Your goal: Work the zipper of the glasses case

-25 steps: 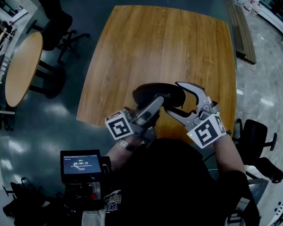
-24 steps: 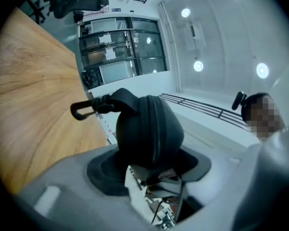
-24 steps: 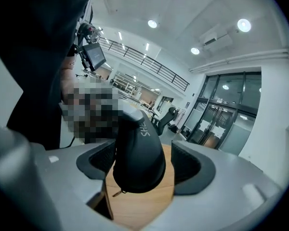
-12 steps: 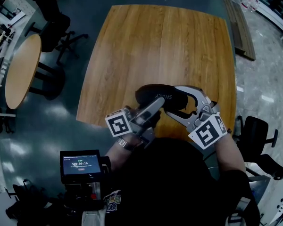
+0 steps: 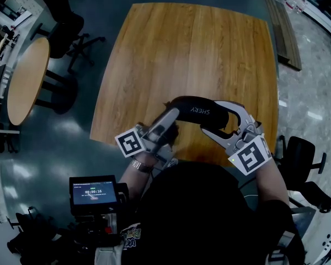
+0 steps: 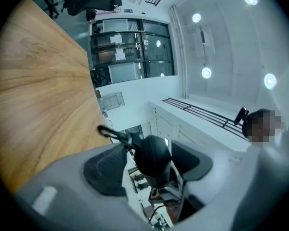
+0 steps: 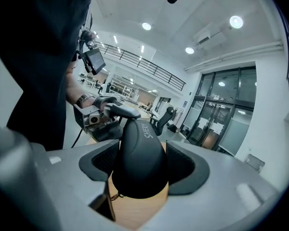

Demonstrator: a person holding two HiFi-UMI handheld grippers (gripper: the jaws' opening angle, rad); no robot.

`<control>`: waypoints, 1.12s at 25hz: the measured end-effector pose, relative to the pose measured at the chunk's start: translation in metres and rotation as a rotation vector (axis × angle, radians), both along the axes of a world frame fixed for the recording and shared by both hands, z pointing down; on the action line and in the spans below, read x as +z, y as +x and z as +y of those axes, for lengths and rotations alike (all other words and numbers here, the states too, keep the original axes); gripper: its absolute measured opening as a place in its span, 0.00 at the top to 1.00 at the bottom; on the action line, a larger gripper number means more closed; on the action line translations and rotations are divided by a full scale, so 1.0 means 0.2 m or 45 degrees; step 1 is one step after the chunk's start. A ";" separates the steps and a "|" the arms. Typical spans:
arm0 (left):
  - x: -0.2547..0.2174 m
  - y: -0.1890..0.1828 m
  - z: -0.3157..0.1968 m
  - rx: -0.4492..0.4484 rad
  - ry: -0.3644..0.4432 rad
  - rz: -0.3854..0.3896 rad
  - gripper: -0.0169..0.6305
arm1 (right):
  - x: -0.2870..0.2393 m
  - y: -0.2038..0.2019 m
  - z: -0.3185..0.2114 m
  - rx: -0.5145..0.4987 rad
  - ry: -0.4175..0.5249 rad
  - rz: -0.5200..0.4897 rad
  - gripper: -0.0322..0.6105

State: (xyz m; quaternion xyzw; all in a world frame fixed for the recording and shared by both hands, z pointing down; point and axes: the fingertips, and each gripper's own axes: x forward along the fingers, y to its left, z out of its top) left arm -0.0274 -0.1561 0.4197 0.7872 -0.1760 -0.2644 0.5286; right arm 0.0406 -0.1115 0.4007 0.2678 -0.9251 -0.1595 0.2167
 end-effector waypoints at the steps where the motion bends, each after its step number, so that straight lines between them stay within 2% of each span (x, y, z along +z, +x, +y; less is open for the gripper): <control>1: 0.02 -0.05 -0.02 -0.045 -0.018 0.000 0.54 | 0.01 0.02 -0.01 0.010 -0.003 -0.011 0.47; 3: 0.07 -0.16 -0.06 -0.139 -0.027 -0.061 0.56 | 0.04 0.07 -0.04 0.047 -0.026 -0.028 0.47; 5: 0.14 -0.24 -0.05 -0.194 0.015 -0.227 0.62 | 0.13 0.14 -0.07 0.095 -0.082 -0.037 0.47; 6: 0.17 -0.26 -0.03 -0.197 0.051 -0.332 0.68 | 0.20 0.17 -0.09 0.120 -0.124 -0.042 0.47; 9: 0.26 -0.22 0.09 -0.126 0.154 -0.575 0.97 | 0.48 0.24 -0.18 0.193 -0.286 -0.079 0.47; 10: 0.28 -0.18 0.14 -0.086 0.188 -0.616 0.98 | 0.59 0.26 -0.22 0.218 -0.340 -0.097 0.47; 14: 0.31 0.00 0.31 0.096 0.309 -0.713 0.98 | 1.02 0.35 -0.38 0.332 -0.568 -0.150 0.47; 18: 0.35 0.06 0.42 0.221 0.390 -0.820 0.98 | 1.25 0.33 -0.48 0.350 -0.672 -0.110 0.47; 22: 0.39 0.01 0.45 0.215 0.345 -0.866 0.98 | 1.33 0.28 -0.55 0.242 -0.669 -0.001 0.47; 28: 0.47 -0.06 0.49 0.151 0.233 -0.870 0.98 | 1.37 0.28 -0.57 0.106 -0.634 0.179 0.47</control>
